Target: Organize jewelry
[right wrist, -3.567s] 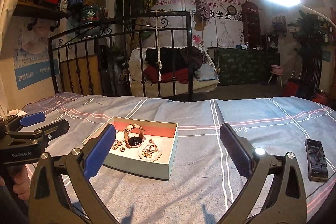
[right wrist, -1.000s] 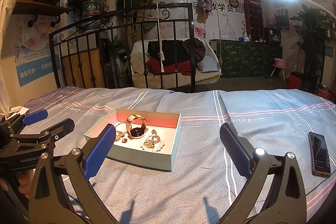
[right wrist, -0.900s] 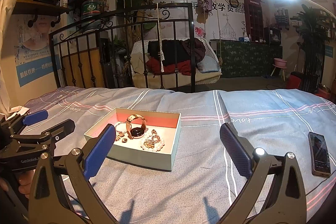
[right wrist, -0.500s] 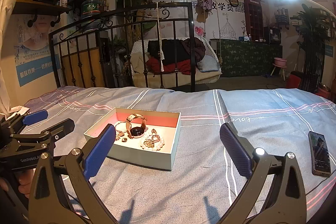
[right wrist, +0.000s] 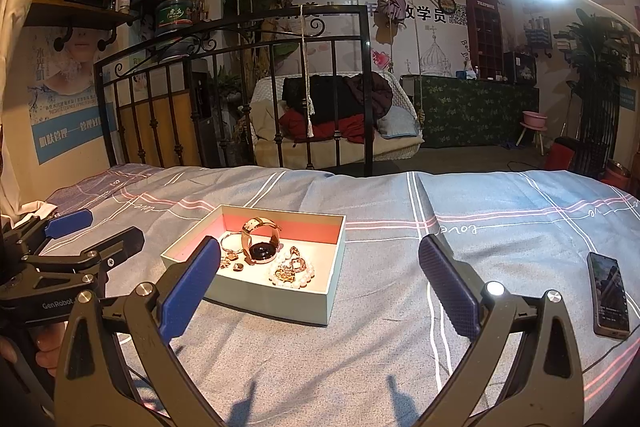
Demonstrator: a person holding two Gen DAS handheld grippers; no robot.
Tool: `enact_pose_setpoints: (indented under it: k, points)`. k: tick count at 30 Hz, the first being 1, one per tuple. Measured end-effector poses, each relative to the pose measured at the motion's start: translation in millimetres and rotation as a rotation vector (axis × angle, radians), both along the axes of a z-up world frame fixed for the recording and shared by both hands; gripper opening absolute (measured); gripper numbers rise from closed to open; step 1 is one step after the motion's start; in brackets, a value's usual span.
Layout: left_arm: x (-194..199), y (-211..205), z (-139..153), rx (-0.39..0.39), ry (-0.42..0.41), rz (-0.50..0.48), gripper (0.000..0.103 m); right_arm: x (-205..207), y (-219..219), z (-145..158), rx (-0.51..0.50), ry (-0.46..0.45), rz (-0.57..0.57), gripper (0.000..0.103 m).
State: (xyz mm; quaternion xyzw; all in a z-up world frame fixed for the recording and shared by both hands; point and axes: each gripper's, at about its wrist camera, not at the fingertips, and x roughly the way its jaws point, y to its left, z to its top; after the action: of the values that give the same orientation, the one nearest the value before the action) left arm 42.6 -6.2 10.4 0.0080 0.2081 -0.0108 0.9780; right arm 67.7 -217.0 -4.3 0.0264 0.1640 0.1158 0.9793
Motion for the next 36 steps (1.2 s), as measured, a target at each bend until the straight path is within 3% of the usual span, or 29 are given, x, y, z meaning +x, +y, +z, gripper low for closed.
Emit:
enact_pose_setpoints:
  k: [36]
  points:
    - [1.4, 1.4, 2.2, -0.011, 0.006, 0.022, 0.096, -7.2, 2.5, -2.0, -0.011, 0.005, 0.01, 0.097]
